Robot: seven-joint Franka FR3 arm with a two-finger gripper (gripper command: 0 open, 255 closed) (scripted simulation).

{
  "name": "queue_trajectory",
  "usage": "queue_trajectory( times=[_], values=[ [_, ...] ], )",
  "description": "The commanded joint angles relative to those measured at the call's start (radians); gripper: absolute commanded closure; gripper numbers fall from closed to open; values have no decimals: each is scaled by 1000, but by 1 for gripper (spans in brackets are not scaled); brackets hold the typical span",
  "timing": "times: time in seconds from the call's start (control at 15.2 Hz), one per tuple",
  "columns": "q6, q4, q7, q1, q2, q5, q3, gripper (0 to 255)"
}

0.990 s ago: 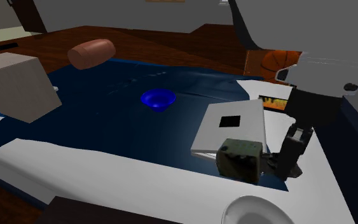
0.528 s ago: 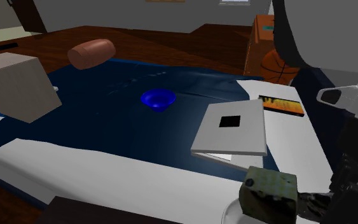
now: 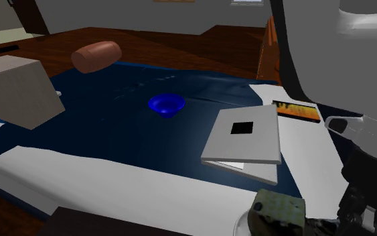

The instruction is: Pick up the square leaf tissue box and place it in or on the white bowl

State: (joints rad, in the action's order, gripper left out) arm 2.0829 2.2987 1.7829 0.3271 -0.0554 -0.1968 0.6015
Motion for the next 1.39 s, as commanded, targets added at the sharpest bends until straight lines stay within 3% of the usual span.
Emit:
queue_trajectory(
  times=[0.0,0.46,0.92,0.99,1.32],
  values=[
    [30,10,5,3,-20,9,0,255],
    [120,32,25,12,-98,50,-6,255],
    [120,32,25,12,-98,50,-7,255],
    [120,32,25,12,-98,50,-7,0],
    [120,32,25,12,-98,50,-7,0]
  ],
)
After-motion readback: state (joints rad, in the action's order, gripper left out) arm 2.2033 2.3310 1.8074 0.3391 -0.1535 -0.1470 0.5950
